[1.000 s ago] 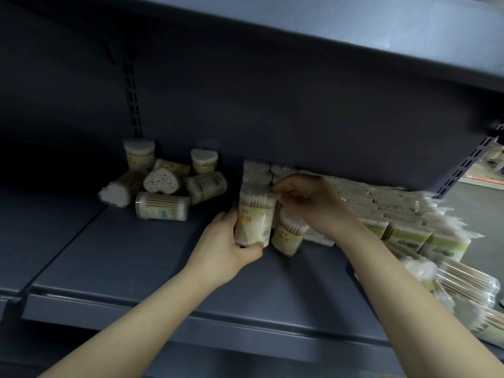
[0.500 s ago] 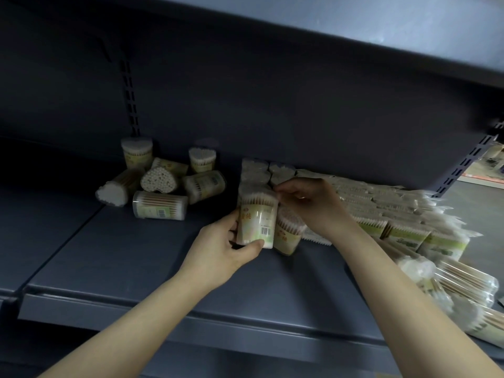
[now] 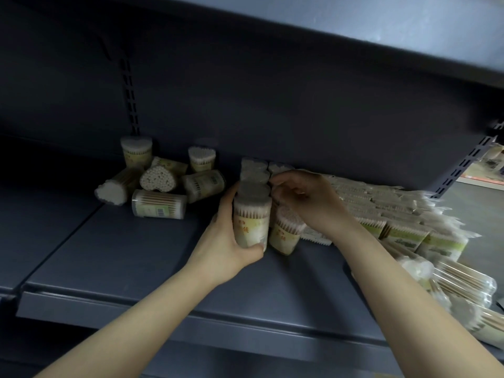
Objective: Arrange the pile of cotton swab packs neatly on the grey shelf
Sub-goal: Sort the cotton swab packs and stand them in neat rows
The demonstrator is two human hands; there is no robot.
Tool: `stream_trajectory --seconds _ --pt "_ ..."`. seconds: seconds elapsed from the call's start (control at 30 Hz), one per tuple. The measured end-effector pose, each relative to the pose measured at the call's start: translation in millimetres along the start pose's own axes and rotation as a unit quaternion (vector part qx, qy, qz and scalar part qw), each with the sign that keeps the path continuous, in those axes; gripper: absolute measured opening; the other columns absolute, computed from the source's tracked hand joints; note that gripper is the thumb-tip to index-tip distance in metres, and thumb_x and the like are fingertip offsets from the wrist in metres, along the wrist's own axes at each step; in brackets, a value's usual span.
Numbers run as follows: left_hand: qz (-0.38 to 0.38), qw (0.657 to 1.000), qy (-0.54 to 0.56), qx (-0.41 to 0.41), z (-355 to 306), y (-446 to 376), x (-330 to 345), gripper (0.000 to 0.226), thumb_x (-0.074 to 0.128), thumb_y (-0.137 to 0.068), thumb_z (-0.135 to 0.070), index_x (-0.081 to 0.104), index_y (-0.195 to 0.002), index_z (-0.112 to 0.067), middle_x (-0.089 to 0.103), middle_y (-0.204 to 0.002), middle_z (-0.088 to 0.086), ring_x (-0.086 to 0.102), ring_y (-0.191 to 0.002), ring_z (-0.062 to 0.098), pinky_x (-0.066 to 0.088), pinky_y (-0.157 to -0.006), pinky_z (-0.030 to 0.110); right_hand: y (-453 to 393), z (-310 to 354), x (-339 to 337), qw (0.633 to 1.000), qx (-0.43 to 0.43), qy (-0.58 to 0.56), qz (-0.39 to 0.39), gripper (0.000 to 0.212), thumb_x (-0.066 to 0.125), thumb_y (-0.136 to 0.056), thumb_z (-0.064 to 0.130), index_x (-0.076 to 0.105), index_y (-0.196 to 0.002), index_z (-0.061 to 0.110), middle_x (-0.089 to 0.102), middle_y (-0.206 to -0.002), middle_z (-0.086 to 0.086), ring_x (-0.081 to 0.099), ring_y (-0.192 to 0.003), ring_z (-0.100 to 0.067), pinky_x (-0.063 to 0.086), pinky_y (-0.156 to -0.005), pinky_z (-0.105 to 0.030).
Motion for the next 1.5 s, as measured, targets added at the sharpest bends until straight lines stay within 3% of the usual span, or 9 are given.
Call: stream_trajectory --seconds 0.07,0.23,0.33,0.5,0.7,1.1,1.2,1.33,1.5 --pt "-0.001 1.000 -0.028 0.006 0.6 0.1 0.6 0.097 0.075 -0.065 -0.024 0.012 -0.133 -0.054 0.044 -0.128 -0.010 0.050 -0.109 0.007 0.047 -0.087 0.027 -1.3 -6.4 -4.5 1.000 0.010 0.015 -0.012 0.026 0.052 -0.087 0.005 0.066 -0.103 0.020 0.067 -0.102 0.003 0.060 -0.097 -0.009 0.046 -0.088 -0.021" --pt "0.003 0.999 -0.046 0.005 9.5 1.1 3.5 0.083 0.075 -0.065 -0.021 0.021 -0.124 -0.046 0.052 -0.117 -0.007 0.054 -0.099 0.007 0.046 -0.075 0.019 -1.1 -20.0 -11.0 0.997 0.029 0.072 -0.026 0.031 0.046 -0.088 0.001 0.065 -0.108 0.015 0.066 -0.109 0.001 0.059 -0.103 -0.013 0.044 -0.087 -0.022" --pt "-0.005 0.998 -0.070 0.010 14.3 1.3 4.1 0.081 0.075 -0.066 -0.020 0.020 -0.117 -0.051 0.051 -0.117 -0.006 0.052 -0.102 0.009 0.046 -0.079 0.021 -0.4 -22.0 -12.6 0.993 0.021 0.113 -0.029 0.032 0.046 -0.088 0.001 0.064 -0.111 0.014 0.062 -0.117 -0.002 0.056 -0.108 -0.015 0.038 -0.084 -0.015" --pt "-0.019 0.995 -0.091 0.030 12.8 4.4 4.8 0.077 0.074 -0.070 -0.016 0.028 -0.130 -0.033 0.044 -0.123 -0.006 0.048 -0.112 0.013 0.045 -0.091 0.029 1.6 -26.8 -10.9 0.992 0.026 0.118 -0.037 0.034 0.046 -0.087 0.001 0.064 -0.111 0.016 0.061 -0.119 -0.003 0.055 -0.111 -0.017 0.040 -0.087 -0.022" --pt "-0.061 0.977 -0.197 0.060 -0.5 8.2 -0.1 0.070 0.071 -0.074 -0.026 0.034 -0.133 -0.027 0.037 -0.126 -0.004 0.040 -0.117 0.015 0.037 -0.087 0.023 0.7 -27.3 -4.5 0.987 0.009 0.156 -0.036 0.033 0.051 -0.085 0.003 0.065 -0.112 0.017 0.061 -0.119 -0.003 0.054 -0.110 -0.019 0.030 -0.071 -0.012" --pt "-0.092 0.959 -0.246 0.109 -14.1 -0.8 -2.8 0.067 0.070 -0.077 -0.026 0.041 -0.138 -0.031 0.040 -0.121 0.009 0.044 -0.113 0.027 0.044 -0.084 0.034 -2.1 -31.2 7.1 0.981 0.008 0.189 -0.035 0.037 0.049 -0.082 0.004 0.062 -0.116 0.014 0.059 -0.118 -0.007 0.052 -0.111 -0.024 0.044 -0.084 -0.029" --pt "-0.097 0.954 -0.249 0.133 -16.0 -5.8 -2.1 0.069 0.072 -0.075 -0.022 0.037 -0.132 -0.040 0.042 -0.121 0.013 0.046 -0.110 0.031 0.048 -0.079 0.037 -2.6 -30.9 8.4 0.980 0.015 0.193 -0.040 0.036 0.048 -0.082 0.005 0.062 -0.114 0.014 0.059 -0.117 -0.008 0.052 -0.109 -0.025 0.045 -0.082 -0.030" --pt "-0.101 0.943 -0.279 0.151 -18.0 -12.3 1.2 0.063 0.077 -0.069 -0.018 0.055 -0.128 -0.020 0.047 -0.116 0.018 0.053 -0.101 0.038 0.053 -0.068 0.039 -3.5 -30.3 9.8 0.977 0.011 0.206 -0.043 0.035 0.049 -0.081 0.006 0.062 -0.112 0.013 0.059 -0.116 -0.010 0.052 -0.109 -0.028 0.045 -0.083 -0.032" --pt "-0.103 0.932 -0.306 0.162 -20.6 -16.5 2.9 0.062 0.083 -0.058 -0.018 0.061 -0.115 -0.015 0.053 -0.103 0.018 0.059 -0.082 0.039 0.052 -0.051 0.037 -3.4 -31.7 9.6 0.979 0.011 0.196 -0.050 0.034 0.048 -0.080 0.004 0.062 -0.110 0.012 0.059 -0.114 -0.010 0.051 -0.109 -0.027 0.045 -0.083 -0.033"
Point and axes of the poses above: each hand's wrist, its own y-axis away from the middle knuckle, its own x-axis out of the palm, z = x × y, the point moved 9 cm from there along -y, towards the middle knuckle
